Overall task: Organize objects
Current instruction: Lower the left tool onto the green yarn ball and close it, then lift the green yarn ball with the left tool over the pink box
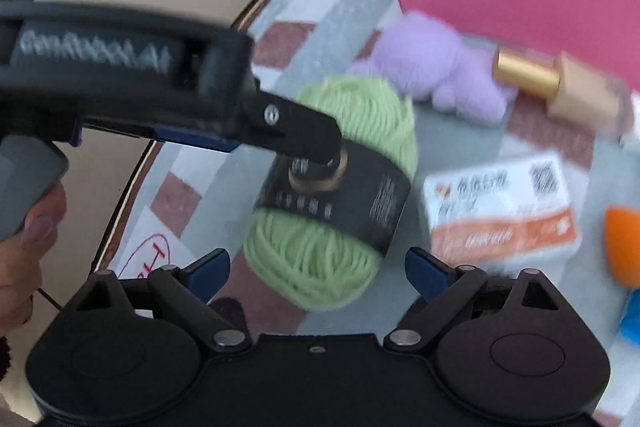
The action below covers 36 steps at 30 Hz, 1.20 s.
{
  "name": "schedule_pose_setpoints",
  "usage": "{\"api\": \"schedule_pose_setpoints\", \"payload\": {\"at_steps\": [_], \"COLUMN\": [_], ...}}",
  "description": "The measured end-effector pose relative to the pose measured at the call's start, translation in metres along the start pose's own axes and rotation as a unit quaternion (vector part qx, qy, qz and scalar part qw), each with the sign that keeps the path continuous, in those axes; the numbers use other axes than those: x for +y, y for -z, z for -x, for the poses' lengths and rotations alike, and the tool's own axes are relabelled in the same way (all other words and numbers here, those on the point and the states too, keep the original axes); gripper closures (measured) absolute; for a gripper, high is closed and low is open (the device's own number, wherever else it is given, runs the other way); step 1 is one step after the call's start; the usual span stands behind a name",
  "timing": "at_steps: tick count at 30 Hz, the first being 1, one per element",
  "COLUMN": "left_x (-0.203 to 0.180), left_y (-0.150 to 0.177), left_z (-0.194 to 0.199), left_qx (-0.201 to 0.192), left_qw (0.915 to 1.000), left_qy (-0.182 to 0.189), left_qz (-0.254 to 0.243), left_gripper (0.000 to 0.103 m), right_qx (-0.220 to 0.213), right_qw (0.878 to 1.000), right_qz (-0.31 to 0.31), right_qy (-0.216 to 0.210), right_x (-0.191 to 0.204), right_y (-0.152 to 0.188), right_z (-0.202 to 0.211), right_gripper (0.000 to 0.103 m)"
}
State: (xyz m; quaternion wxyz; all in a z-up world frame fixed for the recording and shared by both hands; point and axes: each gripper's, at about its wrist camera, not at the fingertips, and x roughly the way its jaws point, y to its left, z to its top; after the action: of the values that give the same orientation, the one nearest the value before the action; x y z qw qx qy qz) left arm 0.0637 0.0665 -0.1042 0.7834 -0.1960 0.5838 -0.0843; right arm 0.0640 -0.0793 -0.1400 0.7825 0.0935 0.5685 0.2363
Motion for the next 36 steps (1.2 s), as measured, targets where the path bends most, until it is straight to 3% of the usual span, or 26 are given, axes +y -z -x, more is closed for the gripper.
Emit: {"api": "schedule_pose_setpoints", "payload": {"at_steps": [5, 7, 10, 15, 21, 28, 36], "left_x": [0.008, 0.01, 0.016, -0.002, -0.046, -0.095, -0.139], "left_y": [0.006, 0.007, 0.009, 0.007, 0.0, -0.028, -0.084], "left_z": [-0.017, -0.018, -0.019, 0.006, 0.046, 0.084, 0.088], "left_qx": [0.005, 0.0, 0.004, -0.015, -0.066, -0.091, -0.101], "left_qw": [0.9994, 0.9986, 0.996, 0.9982, 0.9964, 0.9865, 0.9743], "left_qy": [0.023, 0.037, 0.063, 0.051, 0.021, 0.037, 0.071], "left_qz": [0.026, 0.038, 0.064, 0.028, -0.048, -0.131, -0.189], "left_gripper": [0.024, 0.027, 0.029, 0.035, 0.035, 0.035, 0.035], "right_qx": [-0.01, -0.018, -0.039, -0.075, -0.148, -0.229, -0.273], "right_qw": [1.0, 1.0, 0.999, 0.996, 0.985, 0.967, 0.95], "right_qz": [0.004, 0.0, 0.011, 0.047, 0.084, 0.091, 0.095], "right_qy": [0.007, 0.021, 0.025, 0.028, 0.035, 0.061, 0.115], "right_x": [0.004, -0.001, 0.003, 0.019, 0.034, 0.032, 0.005], "right_y": [0.002, -0.003, -0.001, 0.006, 0.009, 0.003, -0.026], "right_z": [-0.008, -0.014, -0.007, 0.01, 0.044, 0.096, 0.152], "right_gripper": [0.024, 0.036, 0.041, 0.043, 0.043, 0.043, 0.043]}}
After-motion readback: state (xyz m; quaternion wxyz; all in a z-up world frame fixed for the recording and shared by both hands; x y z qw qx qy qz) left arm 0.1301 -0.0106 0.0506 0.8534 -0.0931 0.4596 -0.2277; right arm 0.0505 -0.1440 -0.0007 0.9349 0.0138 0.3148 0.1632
